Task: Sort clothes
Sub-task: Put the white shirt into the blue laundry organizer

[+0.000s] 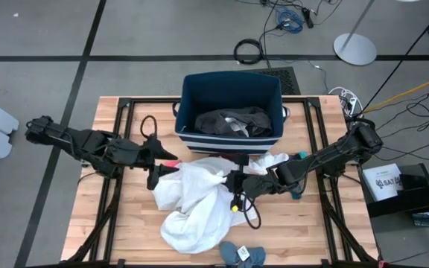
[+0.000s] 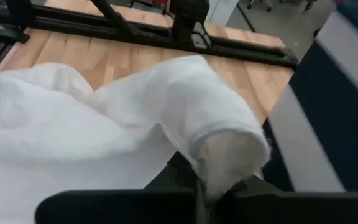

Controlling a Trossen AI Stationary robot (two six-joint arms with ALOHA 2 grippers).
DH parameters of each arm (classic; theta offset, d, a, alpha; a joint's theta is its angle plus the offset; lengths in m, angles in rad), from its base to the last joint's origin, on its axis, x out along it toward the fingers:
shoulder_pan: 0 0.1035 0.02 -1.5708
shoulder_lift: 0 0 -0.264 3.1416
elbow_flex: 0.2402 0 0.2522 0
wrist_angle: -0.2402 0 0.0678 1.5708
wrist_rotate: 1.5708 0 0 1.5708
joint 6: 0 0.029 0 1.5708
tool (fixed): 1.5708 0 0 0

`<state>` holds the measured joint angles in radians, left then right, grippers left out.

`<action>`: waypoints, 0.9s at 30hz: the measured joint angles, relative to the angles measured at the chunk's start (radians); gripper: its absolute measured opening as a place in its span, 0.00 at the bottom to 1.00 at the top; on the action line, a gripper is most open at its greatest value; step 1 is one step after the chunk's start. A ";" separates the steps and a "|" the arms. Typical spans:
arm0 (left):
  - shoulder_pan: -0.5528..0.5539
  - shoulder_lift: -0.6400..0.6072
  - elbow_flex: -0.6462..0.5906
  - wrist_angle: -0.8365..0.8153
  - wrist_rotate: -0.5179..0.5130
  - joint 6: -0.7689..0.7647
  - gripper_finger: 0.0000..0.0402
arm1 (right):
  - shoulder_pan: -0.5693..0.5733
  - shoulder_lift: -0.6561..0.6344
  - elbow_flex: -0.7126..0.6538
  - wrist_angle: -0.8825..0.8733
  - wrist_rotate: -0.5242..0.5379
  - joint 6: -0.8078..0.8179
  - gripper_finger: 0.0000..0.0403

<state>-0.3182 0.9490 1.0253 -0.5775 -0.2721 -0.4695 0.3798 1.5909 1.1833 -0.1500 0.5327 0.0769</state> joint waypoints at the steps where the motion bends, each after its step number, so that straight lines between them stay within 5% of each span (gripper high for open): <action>1: -0.010 -0.002 -0.015 0.023 0.013 -0.013 0.53 | -0.006 0.000 -0.015 0.018 -0.016 0.002 0.00; 16: -0.169 -0.002 -0.323 0.570 0.013 -0.044 0.53 | -0.051 -0.001 -0.071 0.131 -0.161 0.009 0.00; 27: -0.255 0.001 -0.650 0.948 -0.168 0.033 0.53 | -0.022 -0.061 0.000 0.170 -0.251 -0.005 0.00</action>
<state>-0.5731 0.9498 0.3752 0.3702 -0.4405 -0.4365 0.3582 1.5295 1.1830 0.0195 0.2813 0.0719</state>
